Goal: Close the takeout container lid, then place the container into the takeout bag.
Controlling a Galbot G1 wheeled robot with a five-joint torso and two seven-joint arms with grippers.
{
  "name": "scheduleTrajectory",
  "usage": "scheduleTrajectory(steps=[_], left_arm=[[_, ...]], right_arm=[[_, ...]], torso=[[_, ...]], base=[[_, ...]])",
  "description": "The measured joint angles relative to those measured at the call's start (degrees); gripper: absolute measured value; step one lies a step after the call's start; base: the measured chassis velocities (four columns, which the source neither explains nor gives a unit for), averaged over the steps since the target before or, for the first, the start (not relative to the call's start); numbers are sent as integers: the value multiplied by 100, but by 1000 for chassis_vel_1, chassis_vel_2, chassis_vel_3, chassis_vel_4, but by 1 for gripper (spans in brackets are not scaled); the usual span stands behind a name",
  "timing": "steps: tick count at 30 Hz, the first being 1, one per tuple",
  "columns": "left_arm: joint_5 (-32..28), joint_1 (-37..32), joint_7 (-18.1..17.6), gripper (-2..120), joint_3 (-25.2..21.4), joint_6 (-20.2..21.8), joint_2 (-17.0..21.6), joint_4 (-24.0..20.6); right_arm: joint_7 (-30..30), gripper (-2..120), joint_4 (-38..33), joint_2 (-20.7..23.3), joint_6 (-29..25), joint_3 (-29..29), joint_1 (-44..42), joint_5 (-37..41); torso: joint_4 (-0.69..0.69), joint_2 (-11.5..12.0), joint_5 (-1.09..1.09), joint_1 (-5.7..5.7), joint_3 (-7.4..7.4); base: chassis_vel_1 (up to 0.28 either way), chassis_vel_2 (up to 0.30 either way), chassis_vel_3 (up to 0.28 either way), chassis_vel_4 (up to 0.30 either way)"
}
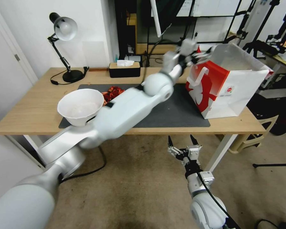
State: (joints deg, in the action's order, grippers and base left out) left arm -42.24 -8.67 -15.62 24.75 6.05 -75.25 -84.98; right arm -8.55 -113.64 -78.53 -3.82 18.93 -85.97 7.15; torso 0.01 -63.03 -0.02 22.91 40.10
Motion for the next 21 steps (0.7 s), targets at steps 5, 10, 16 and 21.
scheduleTrajectory(steps=[5,10,16,21], left_arm=[[190,-872,-51,100,-341,128,538,-647],[516,-2046,-109,100,-1013,133,1078,-1246],[860,-3150,-288,100,-1779,140,1396,-1884],[1509,-4269,-437,100,-2491,-26,1575,-2373]], right_arm=[[-1,100,-29,37,10,-5,9,7],[-3,100,-47,79,26,-24,14,8],[-14,100,-55,144,26,-28,6,5],[-56,100,-22,165,6,-6,38,-1]], torso=[[0,0,-1,0,0],[1,1,-1,0,0],[-1,0,0,0,-1],[0,0,1,1,0]], base=[[0,0,0,0],[0,0,0,0],[0,0,0,0],[0,0,0,0]])
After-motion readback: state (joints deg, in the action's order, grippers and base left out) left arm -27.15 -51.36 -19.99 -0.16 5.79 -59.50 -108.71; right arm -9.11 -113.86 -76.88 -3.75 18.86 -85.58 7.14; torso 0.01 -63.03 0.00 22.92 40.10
